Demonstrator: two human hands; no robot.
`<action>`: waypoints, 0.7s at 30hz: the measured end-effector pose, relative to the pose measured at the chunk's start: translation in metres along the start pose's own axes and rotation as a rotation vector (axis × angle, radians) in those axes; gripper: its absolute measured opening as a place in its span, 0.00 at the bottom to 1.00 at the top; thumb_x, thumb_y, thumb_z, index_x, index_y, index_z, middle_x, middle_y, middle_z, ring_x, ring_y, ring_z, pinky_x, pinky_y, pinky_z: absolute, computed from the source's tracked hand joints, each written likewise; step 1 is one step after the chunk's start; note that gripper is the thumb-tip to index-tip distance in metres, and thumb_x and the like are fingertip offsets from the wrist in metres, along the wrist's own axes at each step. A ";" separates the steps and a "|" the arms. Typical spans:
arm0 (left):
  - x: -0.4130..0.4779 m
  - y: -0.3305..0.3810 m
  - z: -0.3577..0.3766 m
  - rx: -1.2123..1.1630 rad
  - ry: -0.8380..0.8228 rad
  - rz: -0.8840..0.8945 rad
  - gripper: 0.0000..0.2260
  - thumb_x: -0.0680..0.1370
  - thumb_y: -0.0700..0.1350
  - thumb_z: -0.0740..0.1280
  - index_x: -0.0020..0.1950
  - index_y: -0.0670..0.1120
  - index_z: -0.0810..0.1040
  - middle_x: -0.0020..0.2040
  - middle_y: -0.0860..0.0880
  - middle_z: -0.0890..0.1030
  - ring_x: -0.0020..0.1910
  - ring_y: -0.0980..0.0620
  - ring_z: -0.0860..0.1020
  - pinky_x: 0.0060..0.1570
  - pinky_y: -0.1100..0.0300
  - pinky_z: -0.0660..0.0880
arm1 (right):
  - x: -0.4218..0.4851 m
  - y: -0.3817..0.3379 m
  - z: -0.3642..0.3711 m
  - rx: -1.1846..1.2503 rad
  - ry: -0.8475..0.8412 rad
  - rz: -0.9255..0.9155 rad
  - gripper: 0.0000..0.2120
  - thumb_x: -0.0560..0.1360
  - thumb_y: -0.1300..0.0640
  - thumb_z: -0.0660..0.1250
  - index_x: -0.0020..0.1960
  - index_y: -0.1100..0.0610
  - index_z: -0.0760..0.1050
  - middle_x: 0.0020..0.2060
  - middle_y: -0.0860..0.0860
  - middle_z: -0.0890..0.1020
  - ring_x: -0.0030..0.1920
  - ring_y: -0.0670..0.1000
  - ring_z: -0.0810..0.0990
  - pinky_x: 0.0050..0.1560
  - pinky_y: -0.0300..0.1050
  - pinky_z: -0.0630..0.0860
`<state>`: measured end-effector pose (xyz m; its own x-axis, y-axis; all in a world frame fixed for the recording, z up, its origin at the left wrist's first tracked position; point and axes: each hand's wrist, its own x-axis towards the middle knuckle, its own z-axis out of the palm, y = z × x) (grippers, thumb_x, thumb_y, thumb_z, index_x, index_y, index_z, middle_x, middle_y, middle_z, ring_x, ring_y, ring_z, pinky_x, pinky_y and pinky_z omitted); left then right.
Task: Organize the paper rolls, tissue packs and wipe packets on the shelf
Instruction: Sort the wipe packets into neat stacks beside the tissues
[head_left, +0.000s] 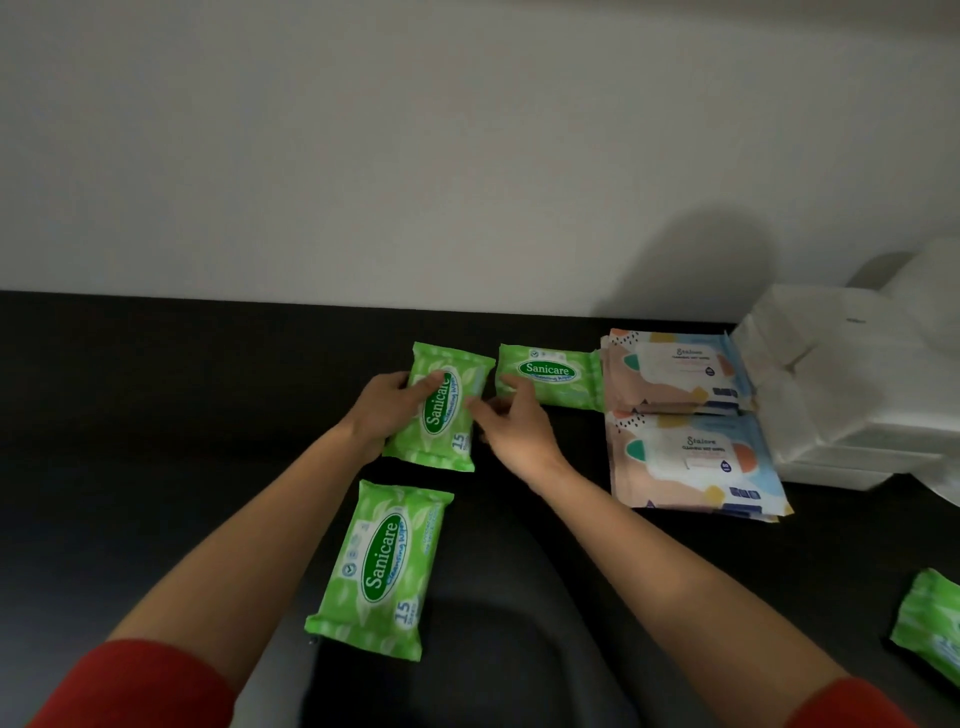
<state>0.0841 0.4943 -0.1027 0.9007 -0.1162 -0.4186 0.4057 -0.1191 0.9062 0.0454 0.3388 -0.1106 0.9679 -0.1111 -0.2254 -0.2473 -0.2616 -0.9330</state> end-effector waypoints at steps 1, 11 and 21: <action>-0.001 0.002 0.003 0.004 -0.025 0.005 0.11 0.77 0.49 0.67 0.51 0.42 0.79 0.46 0.43 0.84 0.39 0.50 0.84 0.40 0.58 0.81 | 0.002 -0.002 -0.003 0.098 -0.003 0.059 0.28 0.74 0.51 0.70 0.69 0.56 0.63 0.56 0.54 0.79 0.51 0.50 0.81 0.52 0.48 0.80; 0.008 0.015 0.036 -0.235 -0.053 0.014 0.13 0.76 0.46 0.69 0.55 0.39 0.80 0.49 0.41 0.84 0.44 0.48 0.83 0.44 0.56 0.81 | 0.014 -0.013 -0.030 0.526 0.057 0.249 0.17 0.76 0.58 0.68 0.63 0.61 0.71 0.54 0.57 0.82 0.50 0.54 0.83 0.43 0.49 0.82; 0.002 0.007 0.063 -0.478 -0.153 -0.029 0.13 0.79 0.45 0.64 0.62 0.42 0.75 0.53 0.45 0.83 0.47 0.51 0.82 0.43 0.59 0.80 | 0.015 -0.017 -0.040 0.791 0.303 0.245 0.18 0.77 0.61 0.66 0.66 0.60 0.69 0.58 0.58 0.80 0.56 0.58 0.80 0.38 0.45 0.80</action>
<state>0.0795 0.4313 -0.1008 0.8696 -0.2675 -0.4151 0.4880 0.3369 0.8052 0.0619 0.3035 -0.0868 0.8106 -0.3556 -0.4653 -0.2346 0.5308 -0.8144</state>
